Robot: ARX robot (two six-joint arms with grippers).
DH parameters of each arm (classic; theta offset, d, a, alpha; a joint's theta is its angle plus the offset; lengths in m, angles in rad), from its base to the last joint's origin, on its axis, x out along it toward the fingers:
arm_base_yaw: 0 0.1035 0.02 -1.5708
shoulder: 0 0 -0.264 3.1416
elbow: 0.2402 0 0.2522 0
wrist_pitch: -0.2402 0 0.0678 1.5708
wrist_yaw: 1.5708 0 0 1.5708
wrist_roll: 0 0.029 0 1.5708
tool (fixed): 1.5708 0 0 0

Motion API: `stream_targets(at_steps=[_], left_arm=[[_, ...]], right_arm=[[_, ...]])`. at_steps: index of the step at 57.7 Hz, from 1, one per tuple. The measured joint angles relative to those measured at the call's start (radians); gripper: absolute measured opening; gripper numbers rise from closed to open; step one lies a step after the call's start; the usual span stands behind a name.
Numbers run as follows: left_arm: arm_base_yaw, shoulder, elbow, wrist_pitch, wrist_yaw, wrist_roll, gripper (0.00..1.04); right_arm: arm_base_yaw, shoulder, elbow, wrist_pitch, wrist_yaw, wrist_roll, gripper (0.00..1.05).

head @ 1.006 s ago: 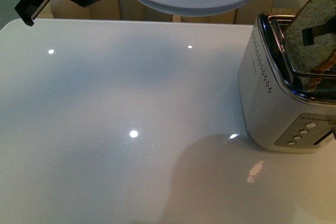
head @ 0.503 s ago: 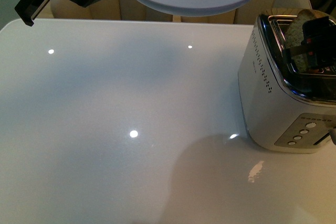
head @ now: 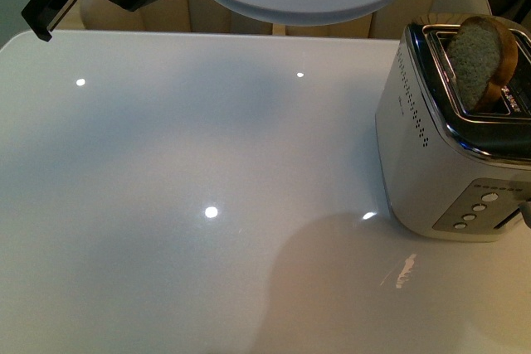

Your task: Left arm holds plate, right arm toasts bread

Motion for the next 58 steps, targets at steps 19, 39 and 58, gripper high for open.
stream_targets(at_steps=[19,39,58], left_arm=[[0.000,0.000,0.001,0.000,0.001,0.000,0.03],[0.000,0.000,0.001,0.000,0.001,0.000,0.03],[0.000,0.000,0.001,0.000,0.001,0.000,0.03]], right_arm=[[-0.086,-0.156,-0.276,0.204,-0.213,0.006,0.27],[-0.087,-0.314,-0.383,0.156,-0.213,0.009,0.02],[-0.087,-0.474,-0.442,0.055,-0.213,0.009,0.02]])
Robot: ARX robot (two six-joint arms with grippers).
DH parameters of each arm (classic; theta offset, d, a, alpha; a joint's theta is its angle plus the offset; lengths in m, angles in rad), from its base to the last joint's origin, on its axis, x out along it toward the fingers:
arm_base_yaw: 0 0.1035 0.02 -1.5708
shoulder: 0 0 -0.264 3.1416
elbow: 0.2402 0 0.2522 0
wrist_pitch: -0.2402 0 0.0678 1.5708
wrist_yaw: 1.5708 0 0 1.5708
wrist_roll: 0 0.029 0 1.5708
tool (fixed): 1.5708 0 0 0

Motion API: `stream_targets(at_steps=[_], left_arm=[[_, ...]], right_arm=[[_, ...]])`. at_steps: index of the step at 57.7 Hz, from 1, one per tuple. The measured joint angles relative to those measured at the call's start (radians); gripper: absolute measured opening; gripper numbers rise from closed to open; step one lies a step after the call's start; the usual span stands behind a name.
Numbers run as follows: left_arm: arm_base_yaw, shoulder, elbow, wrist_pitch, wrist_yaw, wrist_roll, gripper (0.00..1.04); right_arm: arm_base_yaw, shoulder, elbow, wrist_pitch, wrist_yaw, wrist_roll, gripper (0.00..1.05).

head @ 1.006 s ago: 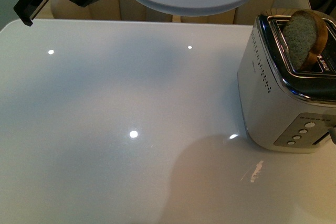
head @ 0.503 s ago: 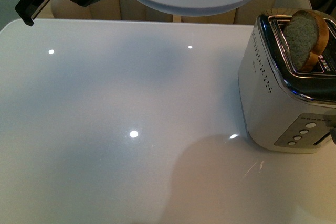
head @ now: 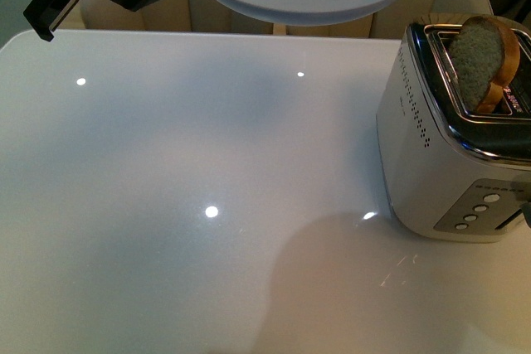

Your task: Left arm holds plate, right arm toasts bread

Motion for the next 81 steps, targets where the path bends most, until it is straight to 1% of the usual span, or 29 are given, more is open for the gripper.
stream_targets(at_steps=[8,11,14,32,61,63,66,69,81], left_arm=[[0.000,0.000,0.000,0.000,0.000,0.000,0.03],[0.000,0.000,0.000,0.000,0.000,0.000,0.03],[0.000,0.000,0.000,0.000,0.000,0.000,0.03],[0.000,0.000,0.000,0.000,0.000,0.000,0.03],[0.000,0.000,0.000,0.000,0.000,0.000,0.03],[0.000,0.000,0.000,0.000,0.000,0.000,0.03],[0.000,0.000,0.000,0.000,0.000,0.000,0.03],[0.000,0.000,0.000,0.000,0.000,0.000,0.03],[0.000,0.001,0.000,0.000,0.000,0.000,0.03]], right_arm=[[0.000,-0.057,-0.017,-0.041,0.000,0.000,0.02],[0.000,-0.065,-0.034,-0.015,0.000,0.000,0.02],[0.000,-0.078,-0.034,-0.023,0.002,0.001,0.02],[0.000,-0.220,-0.034,-0.159,0.000,0.001,0.02],[0.000,-0.354,-0.034,-0.293,0.000,0.001,0.02],[0.000,-0.375,-0.034,-0.314,0.000,0.001,0.02],[0.000,-0.442,-0.034,-0.412,-0.002,0.001,0.02],[0.000,-0.499,-0.034,-0.461,0.000,0.001,0.02],[0.000,-0.526,-0.034,-0.472,0.000,0.001,0.02]])
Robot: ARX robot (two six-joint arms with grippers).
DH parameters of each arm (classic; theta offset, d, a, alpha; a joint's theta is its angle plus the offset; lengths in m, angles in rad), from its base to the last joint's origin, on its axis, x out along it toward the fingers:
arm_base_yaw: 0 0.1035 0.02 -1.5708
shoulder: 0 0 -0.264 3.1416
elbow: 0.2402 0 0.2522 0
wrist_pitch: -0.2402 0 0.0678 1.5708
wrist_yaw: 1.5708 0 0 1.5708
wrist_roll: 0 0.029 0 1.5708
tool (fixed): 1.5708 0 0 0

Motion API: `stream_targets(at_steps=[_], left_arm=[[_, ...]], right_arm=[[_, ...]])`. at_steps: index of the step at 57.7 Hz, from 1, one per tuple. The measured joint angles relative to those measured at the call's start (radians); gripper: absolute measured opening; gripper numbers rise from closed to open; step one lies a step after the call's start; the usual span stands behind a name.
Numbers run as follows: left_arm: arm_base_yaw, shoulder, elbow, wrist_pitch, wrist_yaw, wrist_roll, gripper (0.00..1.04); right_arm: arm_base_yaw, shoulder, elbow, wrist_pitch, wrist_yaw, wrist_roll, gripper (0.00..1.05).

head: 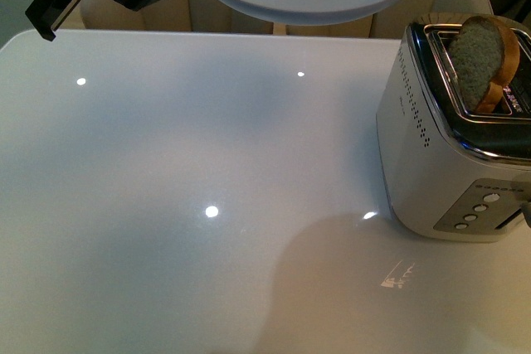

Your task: Left arm holds plate, right arm toasts bread

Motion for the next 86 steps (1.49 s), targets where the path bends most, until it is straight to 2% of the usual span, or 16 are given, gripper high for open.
stream_targets(at_steps=[3,14,19,23,29,34,44,50,65,74,86], left_arm=[[0.000,0.000,0.000,0.000,0.000,0.000,0.03],[0.000,0.000,0.000,0.000,0.000,0.000,0.03],[0.000,0.000,0.000,0.000,0.000,0.000,0.03],[0.000,0.000,0.000,0.000,0.000,0.000,0.03],[0.000,0.000,0.000,0.000,0.000,0.000,0.03],[0.000,0.000,0.000,0.000,0.000,0.000,0.03],[0.000,0.000,0.000,0.000,-0.001,0.000,0.03],[0.002,0.006,0.056,-0.167,-0.018,-0.024,0.03],[0.051,0.004,0.059,-0.181,0.033,-0.031,0.03],[0.149,0.000,0.031,-0.130,0.076,0.024,0.03],[0.351,0.051,-0.055,-0.004,0.147,0.203,0.03]], right_arm=[[0.000,0.000,0.000,0.000,0.000,0.000,0.03],[0.000,-0.001,0.000,0.000,0.000,0.000,0.32],[0.000,-0.001,0.000,0.000,0.000,0.000,0.48],[0.000,-0.002,0.000,0.000,0.000,0.000,0.65],[0.000,-0.002,0.000,0.000,0.000,0.000,0.86],[0.000,-0.002,0.000,0.000,0.000,0.001,0.97],[0.000,-0.002,0.000,0.000,0.000,0.001,0.96],[0.000,-0.002,0.000,0.000,0.000,0.001,0.96],[0.000,-0.002,0.000,0.000,0.000,0.000,0.96],[0.000,-0.002,0.000,0.000,0.000,0.001,0.96],[0.000,-0.002,0.000,0.000,0.000,0.001,0.96]])
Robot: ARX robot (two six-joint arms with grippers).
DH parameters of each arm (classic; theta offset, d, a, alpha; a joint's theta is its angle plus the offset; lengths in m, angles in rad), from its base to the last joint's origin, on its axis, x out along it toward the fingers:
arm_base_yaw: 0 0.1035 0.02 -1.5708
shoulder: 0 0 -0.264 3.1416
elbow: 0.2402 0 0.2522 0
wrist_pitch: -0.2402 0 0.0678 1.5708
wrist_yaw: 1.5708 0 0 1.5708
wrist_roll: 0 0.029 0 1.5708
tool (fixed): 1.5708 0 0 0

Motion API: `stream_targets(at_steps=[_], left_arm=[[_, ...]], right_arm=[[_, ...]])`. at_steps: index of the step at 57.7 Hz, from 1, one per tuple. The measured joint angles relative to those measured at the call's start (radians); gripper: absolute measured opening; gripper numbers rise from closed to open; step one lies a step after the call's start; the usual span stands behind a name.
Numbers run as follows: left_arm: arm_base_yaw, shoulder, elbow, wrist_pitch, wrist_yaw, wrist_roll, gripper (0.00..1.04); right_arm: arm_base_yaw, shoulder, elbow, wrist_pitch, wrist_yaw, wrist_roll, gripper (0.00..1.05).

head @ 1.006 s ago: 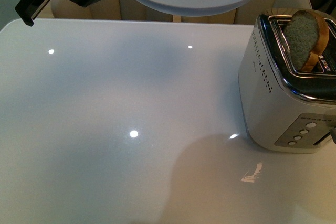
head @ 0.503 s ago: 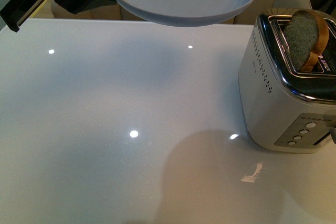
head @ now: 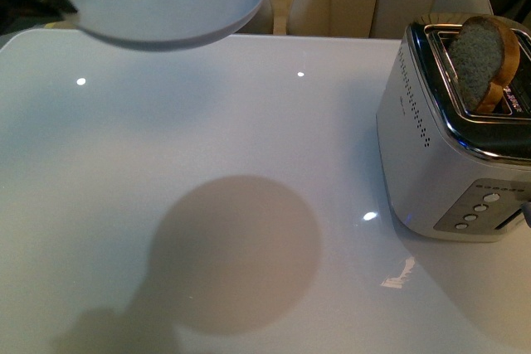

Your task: Left arm holds plate, right arm toasts bread

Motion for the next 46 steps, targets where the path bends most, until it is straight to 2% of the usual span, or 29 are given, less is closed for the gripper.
stream_targets(at_steps=[9,18,35,46], left_arm=[[0.124,0.105,-0.048,0.101,0.071,0.124,0.03],[0.209,0.272,-0.090,0.303,0.187,0.250,0.03],[0.257,0.509,-0.093,0.475,0.220,0.302,0.03],[0.273,0.605,-0.085,0.491,0.212,0.318,0.03]], right_arm=[[0.000,0.000,0.000,0.000,0.000,0.000,0.96],[0.000,0.000,0.000,0.000,0.000,0.000,0.96],[0.000,0.000,0.000,0.000,0.000,0.000,0.96],[0.000,0.000,0.000,0.000,0.000,0.000,0.96]])
